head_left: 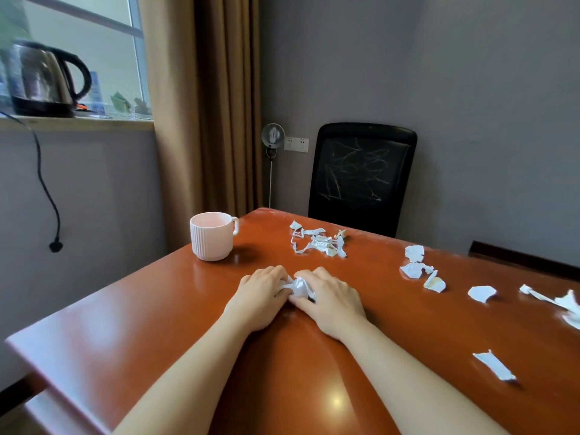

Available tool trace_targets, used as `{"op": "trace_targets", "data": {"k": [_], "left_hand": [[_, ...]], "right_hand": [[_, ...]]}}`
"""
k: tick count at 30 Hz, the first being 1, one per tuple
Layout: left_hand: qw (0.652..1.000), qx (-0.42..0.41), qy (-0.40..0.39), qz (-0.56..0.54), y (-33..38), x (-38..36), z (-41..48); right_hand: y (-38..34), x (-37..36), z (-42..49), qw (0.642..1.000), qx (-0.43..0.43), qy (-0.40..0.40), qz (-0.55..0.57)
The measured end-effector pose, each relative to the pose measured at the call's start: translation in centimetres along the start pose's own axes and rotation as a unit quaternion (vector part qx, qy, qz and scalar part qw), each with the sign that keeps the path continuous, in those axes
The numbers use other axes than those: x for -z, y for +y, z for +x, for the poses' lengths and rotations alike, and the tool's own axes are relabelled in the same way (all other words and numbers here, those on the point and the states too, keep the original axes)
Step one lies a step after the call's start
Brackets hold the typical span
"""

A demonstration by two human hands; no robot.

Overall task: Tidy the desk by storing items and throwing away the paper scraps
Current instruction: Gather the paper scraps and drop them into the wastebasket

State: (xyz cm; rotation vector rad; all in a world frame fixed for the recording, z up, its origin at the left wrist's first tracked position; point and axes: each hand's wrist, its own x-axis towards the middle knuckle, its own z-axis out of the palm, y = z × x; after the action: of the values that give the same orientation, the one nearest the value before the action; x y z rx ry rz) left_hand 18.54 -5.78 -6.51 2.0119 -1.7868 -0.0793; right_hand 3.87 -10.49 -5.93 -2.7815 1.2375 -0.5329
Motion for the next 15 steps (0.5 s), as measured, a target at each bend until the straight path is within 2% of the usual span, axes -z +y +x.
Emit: {"op": "trace_targets", "data": {"k": [6, 15], "left_hand": [[0.999, -0.026, 0.018, -0.034, 0.1, 0.0, -0.2], [0.998, -0.018, 0.057, 0.016, 0.3, 0.4, -2.8]], "right_hand": [[-0.2, 0.7, -0.4, 0.999, 0.031, 0.012, 0.027], [0.3, 0.6, -1.0, 0.98, -0.067, -0.024, 0.188]]}}
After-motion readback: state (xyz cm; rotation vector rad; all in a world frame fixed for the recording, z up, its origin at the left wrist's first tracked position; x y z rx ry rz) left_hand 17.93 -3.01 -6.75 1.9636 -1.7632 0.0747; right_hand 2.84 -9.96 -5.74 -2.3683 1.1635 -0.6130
